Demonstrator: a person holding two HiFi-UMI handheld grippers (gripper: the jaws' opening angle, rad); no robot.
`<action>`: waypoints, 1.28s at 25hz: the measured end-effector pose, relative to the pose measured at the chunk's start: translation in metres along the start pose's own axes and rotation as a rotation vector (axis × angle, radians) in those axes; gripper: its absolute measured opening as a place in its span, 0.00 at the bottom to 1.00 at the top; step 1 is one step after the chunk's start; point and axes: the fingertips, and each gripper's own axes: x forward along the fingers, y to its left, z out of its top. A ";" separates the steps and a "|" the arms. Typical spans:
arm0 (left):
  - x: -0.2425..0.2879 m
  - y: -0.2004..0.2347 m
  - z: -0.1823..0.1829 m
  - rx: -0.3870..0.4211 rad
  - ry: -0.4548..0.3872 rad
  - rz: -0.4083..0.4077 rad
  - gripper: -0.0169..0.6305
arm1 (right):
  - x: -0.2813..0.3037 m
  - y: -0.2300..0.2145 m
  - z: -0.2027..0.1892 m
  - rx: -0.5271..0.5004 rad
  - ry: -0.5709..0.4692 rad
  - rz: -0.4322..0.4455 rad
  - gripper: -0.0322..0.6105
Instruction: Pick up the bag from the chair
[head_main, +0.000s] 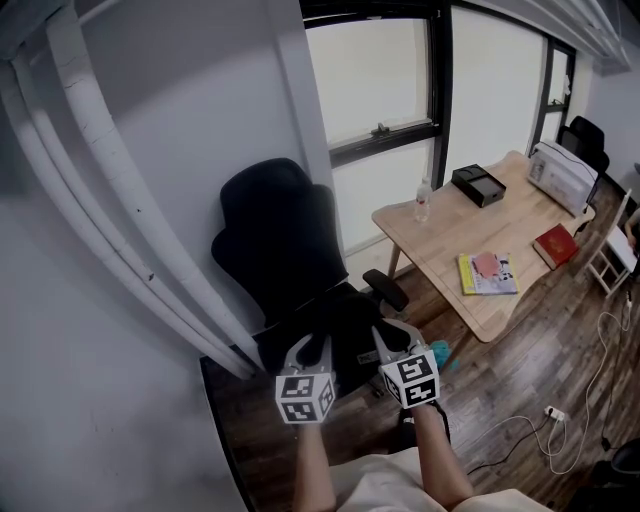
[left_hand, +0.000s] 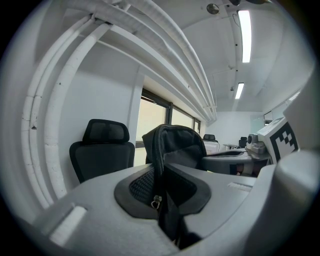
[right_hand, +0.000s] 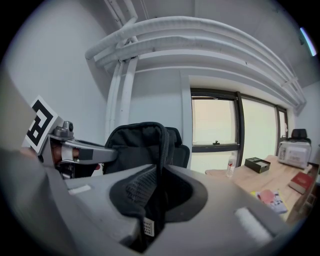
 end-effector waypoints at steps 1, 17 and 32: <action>0.000 -0.001 0.000 0.000 -0.001 -0.001 0.09 | -0.001 0.000 0.000 -0.001 0.000 -0.001 0.12; -0.004 -0.002 -0.001 0.008 -0.005 -0.010 0.09 | -0.003 0.002 0.000 0.002 -0.007 -0.011 0.12; -0.008 0.006 0.003 0.012 -0.004 0.004 0.09 | 0.003 0.009 0.004 -0.011 -0.005 0.011 0.12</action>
